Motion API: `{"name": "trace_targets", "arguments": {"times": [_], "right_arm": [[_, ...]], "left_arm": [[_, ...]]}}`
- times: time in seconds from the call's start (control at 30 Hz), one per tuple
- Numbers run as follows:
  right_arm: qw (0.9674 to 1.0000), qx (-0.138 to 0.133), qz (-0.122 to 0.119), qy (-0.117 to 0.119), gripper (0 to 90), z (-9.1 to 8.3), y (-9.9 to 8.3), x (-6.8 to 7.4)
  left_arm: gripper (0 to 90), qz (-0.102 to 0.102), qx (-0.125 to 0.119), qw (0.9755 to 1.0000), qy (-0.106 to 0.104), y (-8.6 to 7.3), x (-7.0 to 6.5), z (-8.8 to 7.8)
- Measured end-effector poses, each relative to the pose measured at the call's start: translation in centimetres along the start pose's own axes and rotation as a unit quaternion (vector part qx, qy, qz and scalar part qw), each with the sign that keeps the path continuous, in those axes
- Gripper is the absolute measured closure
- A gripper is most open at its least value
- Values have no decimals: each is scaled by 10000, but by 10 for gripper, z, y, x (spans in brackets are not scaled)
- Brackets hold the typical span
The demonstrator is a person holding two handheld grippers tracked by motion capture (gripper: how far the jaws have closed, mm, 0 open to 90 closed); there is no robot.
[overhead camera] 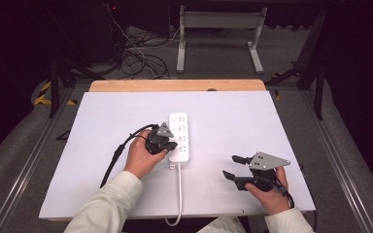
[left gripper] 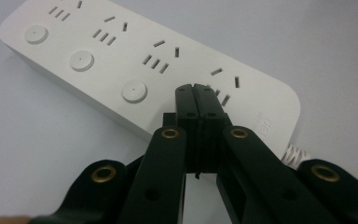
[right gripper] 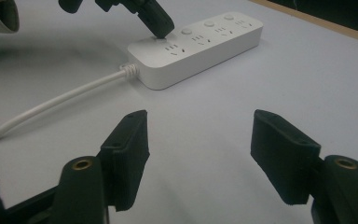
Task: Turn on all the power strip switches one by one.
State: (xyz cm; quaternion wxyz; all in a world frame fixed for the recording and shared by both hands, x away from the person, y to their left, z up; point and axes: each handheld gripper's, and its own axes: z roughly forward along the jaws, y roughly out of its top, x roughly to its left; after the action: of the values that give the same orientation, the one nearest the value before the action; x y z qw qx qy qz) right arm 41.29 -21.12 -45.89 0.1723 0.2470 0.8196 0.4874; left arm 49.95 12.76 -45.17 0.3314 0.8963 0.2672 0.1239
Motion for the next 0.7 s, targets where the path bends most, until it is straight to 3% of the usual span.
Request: {"name": "trace_targets", "arguments": {"times": [0.3,0.7], "right_arm": [[10000,18,2,-4,376,0,-1,-1],[10000,47,-10,-6,375,1,-1,0]], "left_arm": [[899,-101,-20,9999,-76,-1,2,1],[900,-196,68,9998,15,0,-1,2]]}}
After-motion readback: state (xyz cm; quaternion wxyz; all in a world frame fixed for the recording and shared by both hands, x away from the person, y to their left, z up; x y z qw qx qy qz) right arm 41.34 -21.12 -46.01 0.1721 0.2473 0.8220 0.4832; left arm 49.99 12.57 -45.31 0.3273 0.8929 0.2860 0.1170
